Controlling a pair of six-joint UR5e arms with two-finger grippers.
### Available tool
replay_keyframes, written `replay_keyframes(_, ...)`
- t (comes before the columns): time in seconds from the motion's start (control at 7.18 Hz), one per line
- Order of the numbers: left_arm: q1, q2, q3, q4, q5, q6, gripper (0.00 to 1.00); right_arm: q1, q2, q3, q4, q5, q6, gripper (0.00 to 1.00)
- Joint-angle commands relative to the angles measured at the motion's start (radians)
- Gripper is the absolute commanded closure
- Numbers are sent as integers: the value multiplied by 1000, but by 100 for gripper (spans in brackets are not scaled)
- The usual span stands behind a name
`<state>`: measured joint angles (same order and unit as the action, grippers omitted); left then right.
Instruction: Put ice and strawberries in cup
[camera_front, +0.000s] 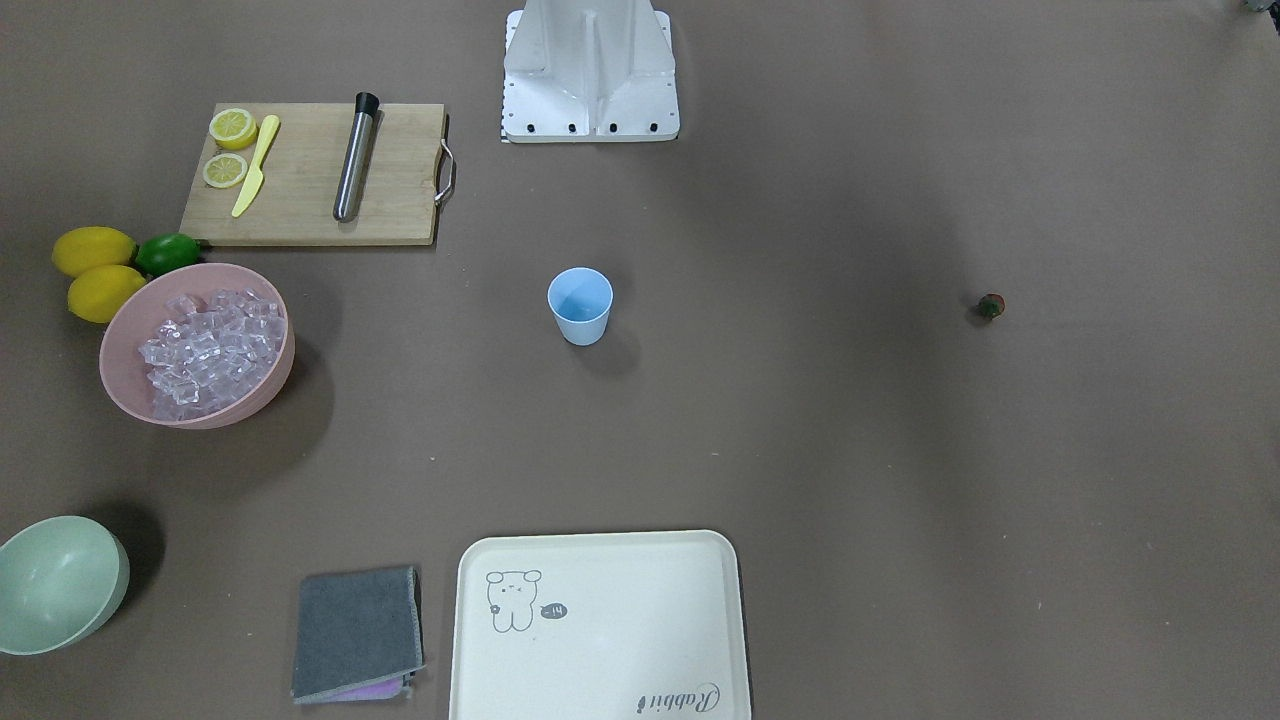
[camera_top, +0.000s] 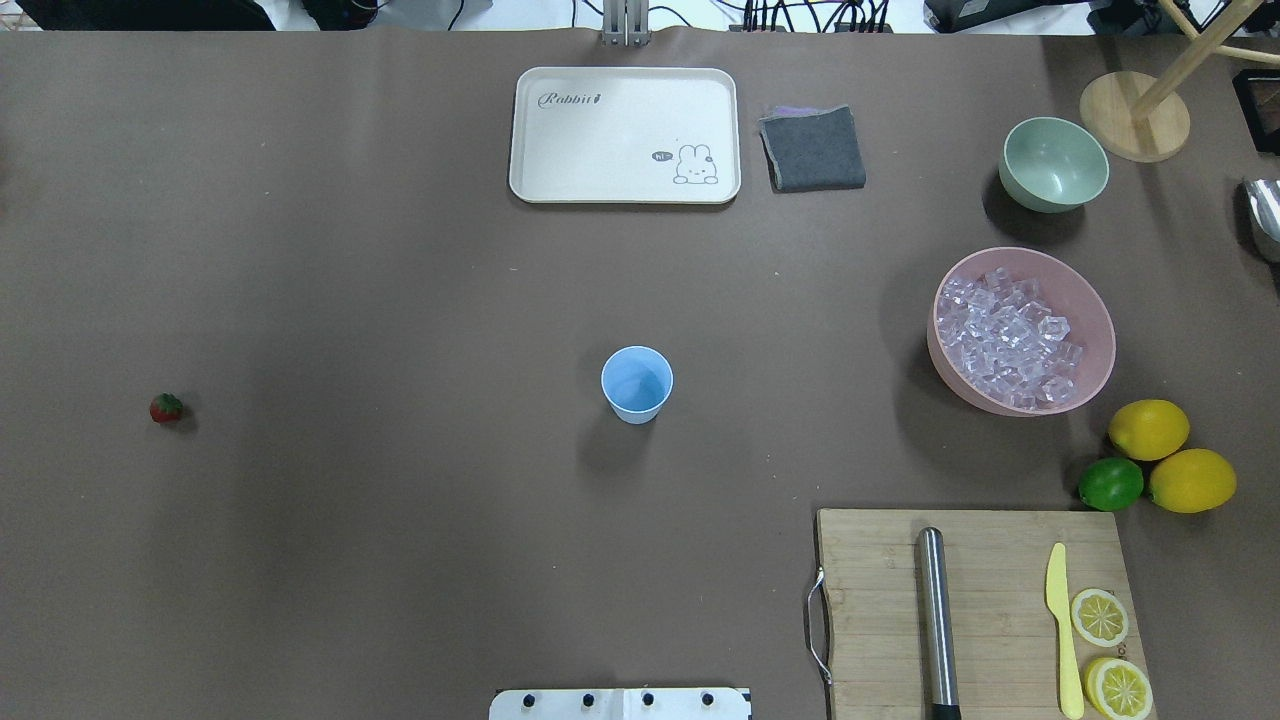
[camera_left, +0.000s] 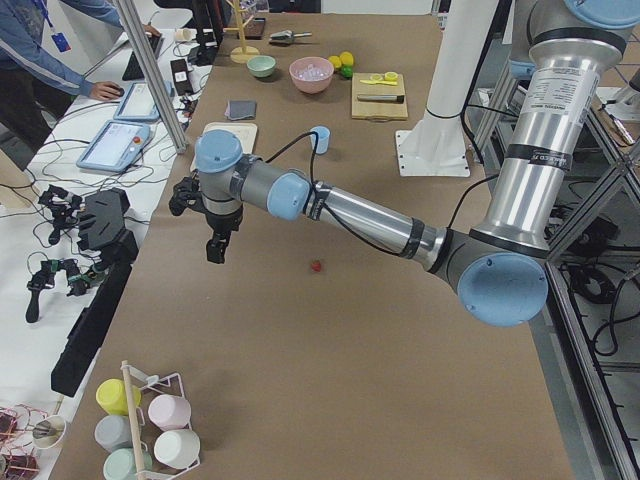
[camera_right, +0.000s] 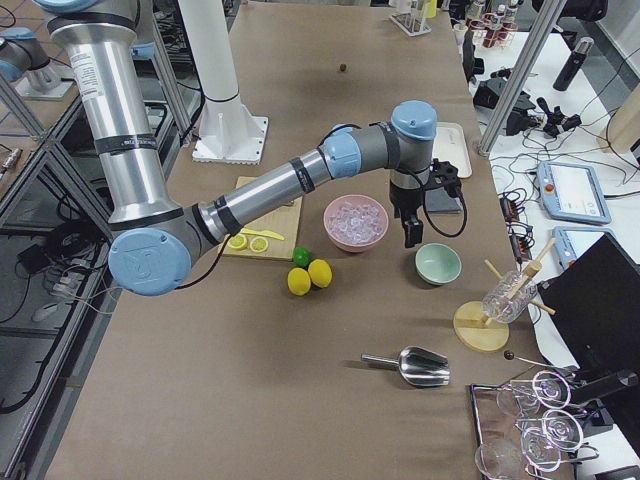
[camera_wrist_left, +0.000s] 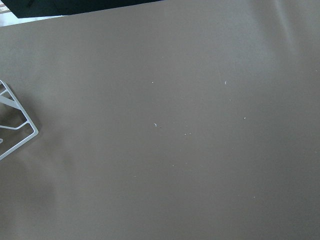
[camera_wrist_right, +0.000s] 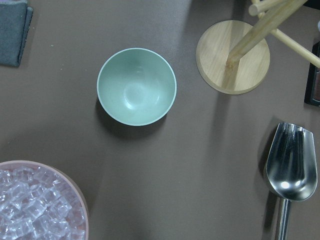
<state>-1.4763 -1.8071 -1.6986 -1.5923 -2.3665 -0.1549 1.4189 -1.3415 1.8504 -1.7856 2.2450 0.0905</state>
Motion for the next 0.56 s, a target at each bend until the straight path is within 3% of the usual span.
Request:
replay_keyframes(0.0,1,-1,0,-1,0,2,2,0,-7,6,-2,-1,0,1)
replay_keyframes(0.42,10,-21,2,-5,7,2,2,0,-13,7,0,-1,0,1)
